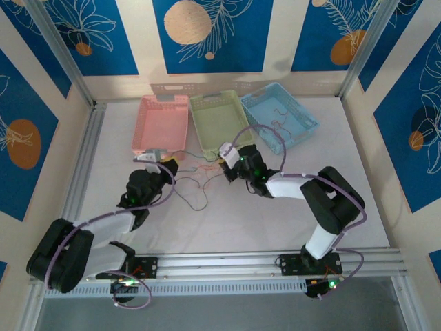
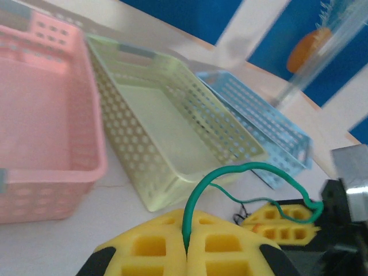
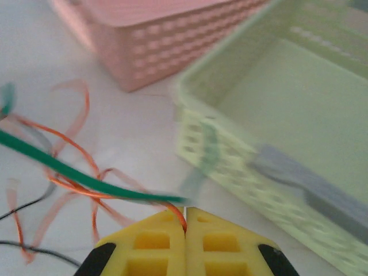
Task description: Untangle the cables
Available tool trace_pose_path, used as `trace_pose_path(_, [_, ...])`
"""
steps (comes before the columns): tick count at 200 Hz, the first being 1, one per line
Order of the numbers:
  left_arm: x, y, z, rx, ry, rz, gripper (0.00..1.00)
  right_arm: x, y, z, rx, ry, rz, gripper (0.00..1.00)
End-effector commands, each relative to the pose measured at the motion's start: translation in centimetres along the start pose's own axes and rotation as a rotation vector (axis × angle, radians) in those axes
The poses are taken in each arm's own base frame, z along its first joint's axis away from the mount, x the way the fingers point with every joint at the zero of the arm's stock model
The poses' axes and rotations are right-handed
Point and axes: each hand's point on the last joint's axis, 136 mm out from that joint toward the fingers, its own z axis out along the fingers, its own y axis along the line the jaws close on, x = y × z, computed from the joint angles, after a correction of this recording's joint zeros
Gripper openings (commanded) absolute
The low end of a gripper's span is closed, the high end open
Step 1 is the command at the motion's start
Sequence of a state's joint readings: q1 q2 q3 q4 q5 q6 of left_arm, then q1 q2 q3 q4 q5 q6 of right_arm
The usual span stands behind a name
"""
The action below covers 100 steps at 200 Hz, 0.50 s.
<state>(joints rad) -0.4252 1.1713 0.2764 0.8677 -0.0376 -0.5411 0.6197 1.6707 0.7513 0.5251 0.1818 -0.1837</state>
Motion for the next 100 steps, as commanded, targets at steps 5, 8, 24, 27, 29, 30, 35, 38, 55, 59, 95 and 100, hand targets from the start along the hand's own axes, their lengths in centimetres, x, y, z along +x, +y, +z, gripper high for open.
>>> trace_pose_path(5, [-1.7,4.2,-1.9,-0.218,-0.112,0.006,0.00,0.0,-5.7,-1.7,0.215,-0.018,0.183,0.00])
trace_pose_path(8, [-1.8,4.4,-2.2,-0.230,-0.123,0.004,0.00,0.2,-6.0,-1.8,0.222,-0.017,0.200,0.00])
trace_pose_path(24, [-2.5,5.4,-3.2,-0.276,-0.163,-0.003,0.00,0.5,-6.7,-2.3,0.232,-0.017,0.241,0.00])
trace_pose_path(27, [-2.6,5.5,-3.4,-0.277,-0.167,-0.004,0.00,0.5,-6.8,-2.3,0.235,-0.017,0.241,0.00])
trace_pose_path(29, [-2.6,5.5,-3.4,-0.278,-0.169,-0.006,0.00,0.5,-6.8,-2.3,0.236,-0.017,0.240,0.00])
trace_pose_path(30, [-2.7,5.5,-3.5,-0.278,-0.172,-0.007,0.00,0.5,-6.8,-2.3,0.237,-0.018,0.240,0.00])
trace_pose_path(35, [-2.9,5.5,-3.7,-0.276,-0.177,-0.010,0.00,0.5,-6.9,-2.4,0.245,-0.017,0.240,0.00])
trace_pose_path(38, [-3.1,5.5,-3.8,-0.275,-0.182,-0.011,0.00,0.6,-7.0,-2.4,0.250,-0.015,0.240,0.00])
trace_pose_path(55, [-4.6,5.1,-5.0,-0.279,-0.208,-0.018,0.00,0.9,-7.6,-2.4,0.288,0.005,0.242,0.00])
trace_pose_path(59, [-5.1,5.0,-5.4,-0.286,-0.216,-0.020,0.00,1.0,-7.9,-2.4,0.301,0.010,0.244,0.00])
trace_pose_path(95, [-11.1,3.9,-10.8,-0.379,-0.335,0.008,0.00,1.8,-9.3,-2.6,0.350,0.048,0.281,0.00])
trace_pose_path(100, [-11.9,3.8,-11.5,-0.396,-0.344,0.018,0.00,2.1,-9.6,-2.7,0.373,0.058,0.295,0.00])
